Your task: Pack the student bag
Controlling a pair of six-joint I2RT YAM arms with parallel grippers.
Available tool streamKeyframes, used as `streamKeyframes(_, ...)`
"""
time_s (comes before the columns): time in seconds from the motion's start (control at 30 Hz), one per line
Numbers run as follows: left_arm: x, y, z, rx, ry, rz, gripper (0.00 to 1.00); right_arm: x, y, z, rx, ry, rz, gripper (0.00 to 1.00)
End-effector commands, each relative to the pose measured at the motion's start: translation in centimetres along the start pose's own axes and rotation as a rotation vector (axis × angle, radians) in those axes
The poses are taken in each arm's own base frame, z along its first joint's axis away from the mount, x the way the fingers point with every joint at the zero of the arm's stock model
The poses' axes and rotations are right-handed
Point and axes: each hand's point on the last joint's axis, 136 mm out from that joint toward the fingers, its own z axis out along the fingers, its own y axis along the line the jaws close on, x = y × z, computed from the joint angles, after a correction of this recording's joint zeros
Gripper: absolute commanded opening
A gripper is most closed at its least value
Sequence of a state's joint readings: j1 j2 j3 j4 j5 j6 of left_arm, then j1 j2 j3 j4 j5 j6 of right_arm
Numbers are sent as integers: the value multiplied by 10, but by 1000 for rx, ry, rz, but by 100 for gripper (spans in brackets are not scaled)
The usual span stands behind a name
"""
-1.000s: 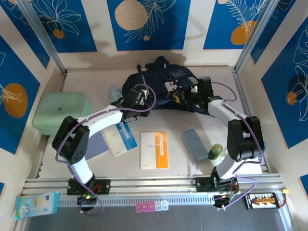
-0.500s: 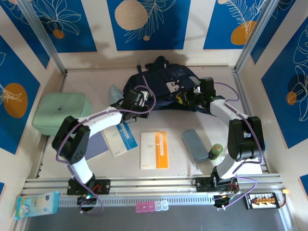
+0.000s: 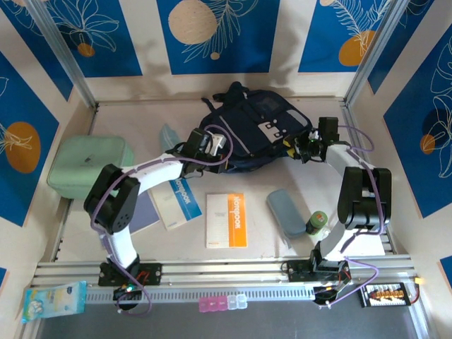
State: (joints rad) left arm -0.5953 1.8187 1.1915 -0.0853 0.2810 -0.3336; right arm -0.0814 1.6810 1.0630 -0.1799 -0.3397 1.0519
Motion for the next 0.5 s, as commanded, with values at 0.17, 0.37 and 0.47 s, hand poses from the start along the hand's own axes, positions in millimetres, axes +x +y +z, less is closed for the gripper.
streamKeyframes(0.17, 10, -4, 11, 41, 66, 0, 0, 16, -1, -36, 45, -93, -35, 58)
streamKeyframes(0.37, 28, -21, 17, 90, 116, 99, 26, 52, -4, -33, 59, -38, -43, 62)
streamKeyframes(0.47, 36, -19, 24, 12, 154, 150, 30, 63, -4, -26, 58, -7, -40, 62)
